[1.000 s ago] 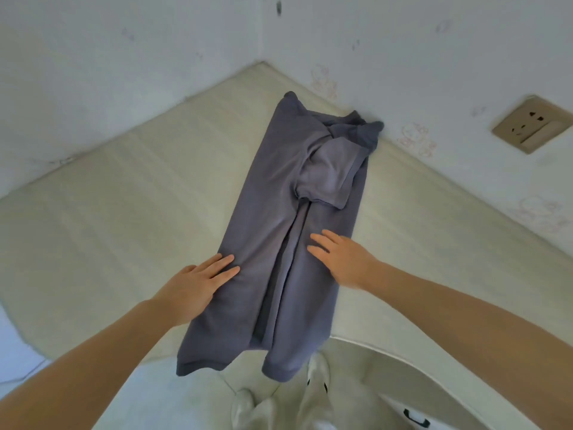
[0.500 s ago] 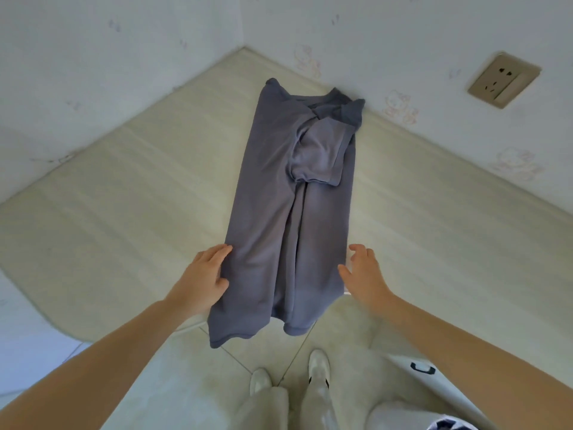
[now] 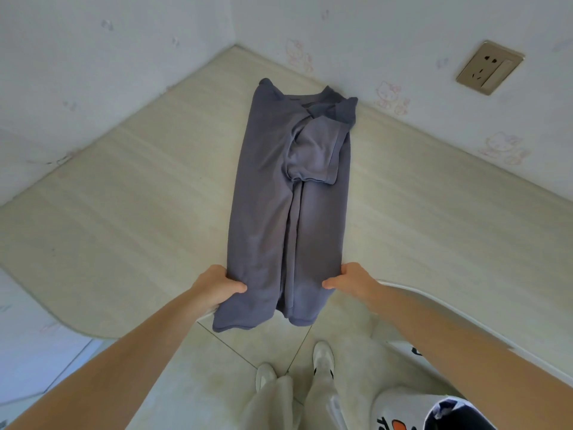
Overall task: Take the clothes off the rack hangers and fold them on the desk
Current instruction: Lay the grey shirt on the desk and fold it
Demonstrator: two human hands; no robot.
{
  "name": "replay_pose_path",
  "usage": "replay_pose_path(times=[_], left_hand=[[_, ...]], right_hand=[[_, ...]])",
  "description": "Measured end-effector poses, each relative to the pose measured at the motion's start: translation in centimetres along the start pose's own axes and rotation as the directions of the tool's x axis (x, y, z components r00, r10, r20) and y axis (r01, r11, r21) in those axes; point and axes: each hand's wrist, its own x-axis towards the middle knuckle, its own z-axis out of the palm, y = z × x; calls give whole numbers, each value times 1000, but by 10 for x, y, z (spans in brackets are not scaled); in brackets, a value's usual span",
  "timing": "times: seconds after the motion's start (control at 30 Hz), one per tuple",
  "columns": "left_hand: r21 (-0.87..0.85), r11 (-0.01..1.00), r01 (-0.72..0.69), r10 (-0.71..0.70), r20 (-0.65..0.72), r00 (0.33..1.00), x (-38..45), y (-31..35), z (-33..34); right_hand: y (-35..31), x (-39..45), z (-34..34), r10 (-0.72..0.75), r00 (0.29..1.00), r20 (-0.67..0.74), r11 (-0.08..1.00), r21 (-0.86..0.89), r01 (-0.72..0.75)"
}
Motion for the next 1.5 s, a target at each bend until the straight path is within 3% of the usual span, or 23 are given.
replay_pose_path(times=[0.13,0.5,0.73,0.87,1.07,1.23,1.27,1.33,1.4,1.43,1.5], left_hand=[[-151,988,22,-1,136,991,-18,0,-7],[-168,985,25,28,306,951,-53,-3,-27],[-322,946,-47,108,173,979,-51,37,-45],[-385,919,-86,130,92,987,-36,75,-62],[-537,837,102,-1,186,983,9,136,-87],[-751,651,114,-58,100,993,75,181,-90],[-765,634,116,-74,89,993,85,185,-87],[-631,767,114,-129,23,991,102,187,-79],[-319,943,99,-141,-112,984,119,184,-71],[-174,983,66,-96,-167,981,124,180,-70],[-85,996,20,-35,-181,983,133,177,-68]], right_hand=[[2,-15,-3,-18,999,36,984,177,11],[2,-60,-15,45,995,93,942,328,-73],[-32,-65,-42,12,997,81,895,444,-47],[-59,-50,-62,30,997,67,805,589,-64],[-89,-6,-104,129,987,98,671,724,-160],[-112,57,-130,175,970,171,555,796,-241],[-112,69,-131,177,969,170,571,785,-242],[-107,91,-133,201,967,155,660,708,-251],[-105,108,-136,240,960,143,764,582,-277],[-105,115,-138,233,967,99,841,479,-251],[-112,128,-143,172,985,18,936,308,-169]])
